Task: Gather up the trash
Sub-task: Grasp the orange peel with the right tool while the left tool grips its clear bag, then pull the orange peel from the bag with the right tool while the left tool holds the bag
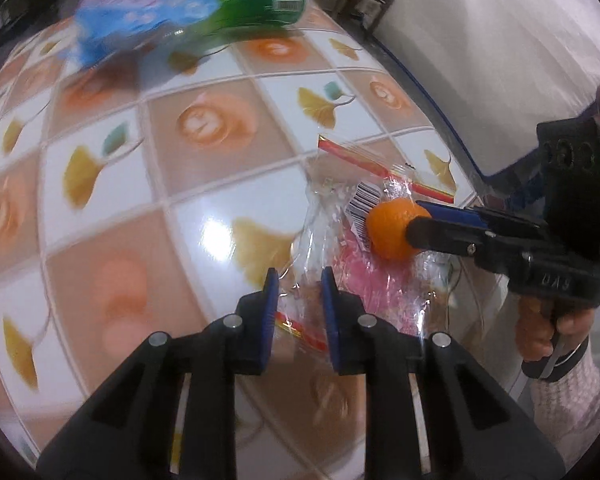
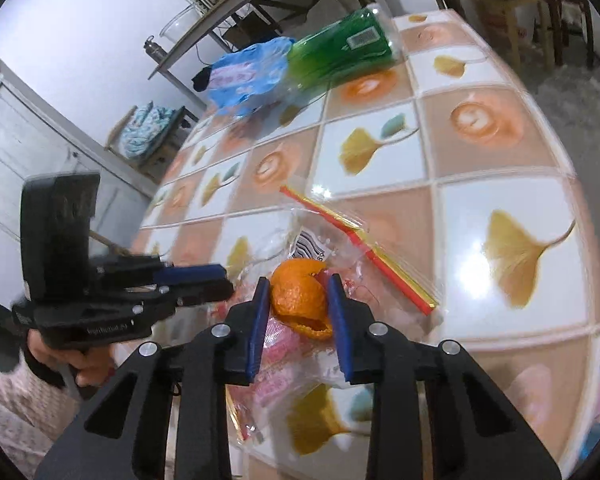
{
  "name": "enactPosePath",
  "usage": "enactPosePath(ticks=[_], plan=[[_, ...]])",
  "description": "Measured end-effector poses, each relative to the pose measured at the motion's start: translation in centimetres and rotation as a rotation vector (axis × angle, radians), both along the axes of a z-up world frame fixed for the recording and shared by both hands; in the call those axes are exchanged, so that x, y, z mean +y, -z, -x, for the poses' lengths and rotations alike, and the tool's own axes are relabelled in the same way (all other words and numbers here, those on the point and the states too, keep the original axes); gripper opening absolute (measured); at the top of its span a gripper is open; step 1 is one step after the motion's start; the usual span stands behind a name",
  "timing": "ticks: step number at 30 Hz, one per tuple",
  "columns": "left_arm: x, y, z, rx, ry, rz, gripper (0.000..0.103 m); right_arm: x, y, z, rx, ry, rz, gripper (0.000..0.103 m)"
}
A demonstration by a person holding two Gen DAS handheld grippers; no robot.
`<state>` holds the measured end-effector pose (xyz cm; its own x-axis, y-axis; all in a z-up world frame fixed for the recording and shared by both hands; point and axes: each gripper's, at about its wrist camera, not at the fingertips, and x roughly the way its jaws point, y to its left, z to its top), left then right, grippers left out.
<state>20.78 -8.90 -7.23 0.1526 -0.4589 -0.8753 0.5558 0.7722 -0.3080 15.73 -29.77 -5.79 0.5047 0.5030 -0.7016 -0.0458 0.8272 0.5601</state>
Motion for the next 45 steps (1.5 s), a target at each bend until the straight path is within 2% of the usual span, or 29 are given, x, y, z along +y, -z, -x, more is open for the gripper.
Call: enactPosePath(ticks=[2,6,8,11,14,17,18,19,21,22,24,27,30,36,39,41,45], plan=[[0.9,0.0,0.6,-0.014,-0.019,0.002,0.020,0.0,0.3,0.2,0.013,0.010,-0.055,0.027],[1.7,-0.2,1.1,-0.036,-0.035,0.020,0.020,-1.2,1.1,0.3,0.063,0.061,-0.226,0.025],[1.8,-0.4,1.4,-0.061,-0.032,0.019,0.020,-1.7,1.0,0.6,0.068,0.088,-0.262,0.025],[1.9,-0.5,1.5,-0.078,-0.025,0.016,0.021,-1.9,0.2,1.2,0.053,0.117,-0.257,0.025],[1.9,-0.1,1.6,-0.070,-0.024,0.029,0.021,-1.3,-1.7,1.6,0.006,0.131,-0.115,0.025],[2.2,0.1,1.5,-0.060,-0.034,0.056,0.022,1.7,-4.1,2.1,-0.080,0.103,0.244,0.026],[2.3,0.2,1.5,-0.055,-0.037,0.064,0.022,3.6,-4.4,2.3,-0.110,0.062,0.392,0.027],[2.6,0.2,1.5,-0.046,-0.045,0.078,0.022,4.9,-4.4,2.6,-0.128,0.024,0.481,0.028],[2.9,0.3,1.3,-0.034,-0.056,0.094,0.022,7.7,-4.1,3.4,-0.158,-0.061,0.619,0.030],[2.9,0.3,1.3,-0.030,-0.058,0.097,0.022,8.6,-4.0,3.8,-0.168,-0.099,0.652,0.031],[3.2,0.4,1.3,-0.018,-0.066,0.111,0.022,10.0,-3.8,4.7,-0.188,-0.148,0.690,0.043],[3.4,0.5,1.3,-0.007,-0.073,0.125,0.022,10.2,-4.0,5.8,-0.205,-0.172,0.652,0.049],[3.4,0.5,1.3,-0.004,-0.072,0.129,0.022,9.6,-4.4,6.3,-0.190,-0.176,0.516,0.050],[3.5,0.6,1.1,0.002,-0.076,0.137,0.023,6.4,-4.7,6.9,-0.145,-0.061,0.332,0.050],[3.7,0.7,0.9,0.015,-0.081,0.148,0.023,6.6,-4.3,6.1,-0.139,-0.066,0.333,0.050],[3.8,0.7,0.8,0.021,-0.087,0.152,0.023,6.6,-3.9,5.3,-0.118,-0.058,0.310,0.050],[3.9,0.9,1.0,0.017,-0.090,0.148,0.023,4.8,-2.5,3.0,-0.015,0.022,0.147,0.050]])
